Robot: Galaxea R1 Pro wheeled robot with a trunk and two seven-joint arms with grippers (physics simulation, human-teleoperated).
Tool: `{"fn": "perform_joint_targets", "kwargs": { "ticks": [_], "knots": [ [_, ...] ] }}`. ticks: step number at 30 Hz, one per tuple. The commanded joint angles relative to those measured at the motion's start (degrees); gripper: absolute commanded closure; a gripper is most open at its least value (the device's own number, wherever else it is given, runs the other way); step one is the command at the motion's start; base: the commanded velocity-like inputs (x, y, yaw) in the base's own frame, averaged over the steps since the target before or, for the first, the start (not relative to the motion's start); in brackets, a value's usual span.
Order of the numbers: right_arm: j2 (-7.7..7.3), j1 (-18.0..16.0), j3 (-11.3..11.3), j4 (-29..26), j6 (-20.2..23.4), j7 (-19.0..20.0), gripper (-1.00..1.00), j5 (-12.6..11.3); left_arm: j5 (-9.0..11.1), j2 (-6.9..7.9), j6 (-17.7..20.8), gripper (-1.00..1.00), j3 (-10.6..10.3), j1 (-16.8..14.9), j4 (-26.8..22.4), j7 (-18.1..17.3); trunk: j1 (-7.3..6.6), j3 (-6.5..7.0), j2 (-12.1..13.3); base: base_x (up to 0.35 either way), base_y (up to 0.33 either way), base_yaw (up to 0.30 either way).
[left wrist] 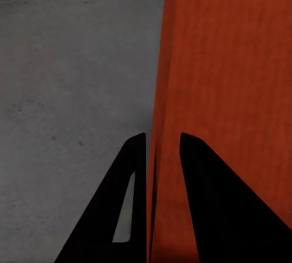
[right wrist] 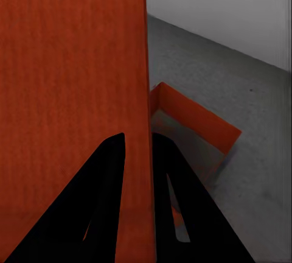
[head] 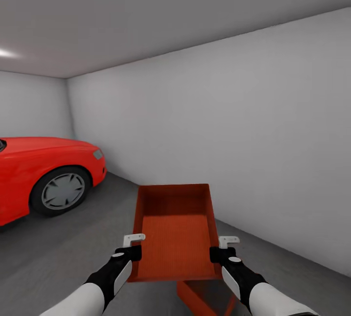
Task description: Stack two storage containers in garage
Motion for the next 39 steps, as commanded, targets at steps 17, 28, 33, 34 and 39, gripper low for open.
{"fn": "perform_joint_targets", "kwargs": {
  "ticks": [17, 28, 33, 34, 39],
  "knots": [
    [-0.37, 0.00, -0.06, 0.16, -0.26, -0.47, 1.00, -0.51, -0.72, 1.77, -1.90, 1.00, 0.97, -0.03, -0.96, 1.49, 0.02, -0.85, -0.06, 0.037, 0.024, -0.212],
    [-0.31, 0.00, -0.06, 0.21, -0.27, -0.47, 1.00, -0.51, -0.72, 1.77, -1.90, 1.00, 0.98, 0.01, -0.96, 1.49, 0.02, -0.86, -0.06, 0.261, 0.189, -0.002],
    [-0.37, 0.00, -0.06, 0.21, -0.37, -0.47, 1.00, -0.51, -0.72, 1.75, -1.90, 1.00, 0.97, 0.00, -0.96, 1.49, 0.02, -0.86, -0.06, 0.263, 0.195, 0.000],
    [-0.37, 0.00, -0.06, 0.21, -0.36, -0.47, 1.00, -0.51, -0.72, 1.76, -1.90, 1.00, 0.98, 0.01, -0.96, 1.49, 0.02, -0.86, -0.06, 0.263, 0.195, 0.000],
    [-0.36, 0.00, -0.06, 0.21, -0.42, -0.47, 1.00, -0.54, -0.72, 1.73, -1.90, 1.00, 0.96, 0.01, -0.96, 1.49, 0.02, -0.86, -0.06, 0.263, 0.195, 0.000]
  ]
}}
